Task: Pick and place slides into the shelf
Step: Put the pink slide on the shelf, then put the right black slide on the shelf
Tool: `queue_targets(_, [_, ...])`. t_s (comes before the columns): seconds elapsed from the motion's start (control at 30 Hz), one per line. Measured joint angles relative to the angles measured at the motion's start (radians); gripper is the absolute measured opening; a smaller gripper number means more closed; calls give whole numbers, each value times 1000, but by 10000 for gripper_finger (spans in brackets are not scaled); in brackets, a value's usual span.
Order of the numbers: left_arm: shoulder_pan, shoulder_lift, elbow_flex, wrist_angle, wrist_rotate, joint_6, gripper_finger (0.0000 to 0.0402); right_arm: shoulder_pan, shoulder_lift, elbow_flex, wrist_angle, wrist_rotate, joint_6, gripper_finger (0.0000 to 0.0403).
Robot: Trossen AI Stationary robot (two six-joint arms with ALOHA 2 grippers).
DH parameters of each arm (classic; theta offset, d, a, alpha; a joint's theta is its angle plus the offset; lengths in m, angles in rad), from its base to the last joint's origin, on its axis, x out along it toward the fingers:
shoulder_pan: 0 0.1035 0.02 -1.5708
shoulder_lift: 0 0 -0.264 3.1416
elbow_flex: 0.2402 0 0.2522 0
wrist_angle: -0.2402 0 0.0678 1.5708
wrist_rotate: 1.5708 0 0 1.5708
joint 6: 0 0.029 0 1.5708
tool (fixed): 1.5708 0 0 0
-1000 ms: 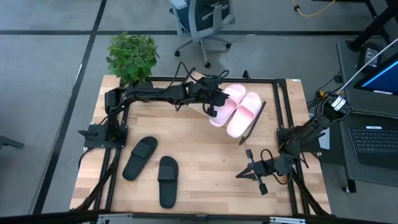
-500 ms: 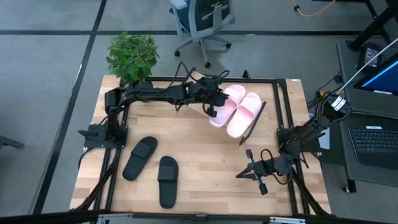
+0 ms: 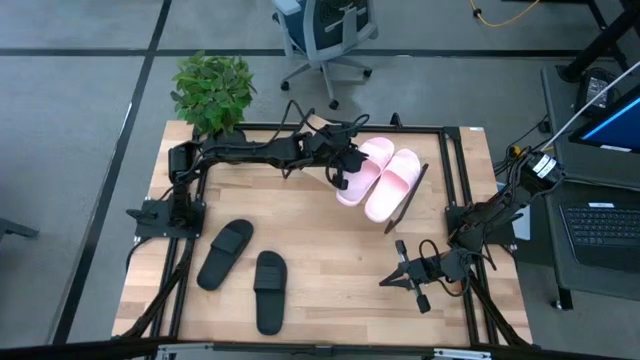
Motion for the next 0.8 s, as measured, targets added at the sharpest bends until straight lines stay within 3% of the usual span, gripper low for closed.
queue_targets(0.33, [0,0,0,-3,3,1,20,0,0,-1,0,-1,23,4])
queue_targets(0.63, [-1,-2,0,-2,8,0,99,0,0,-1,0,-7,26,4])
queue_targets(0.8, [-6,-2,0,-2,7,0,120,0,0,-1,0,-7,24,4])
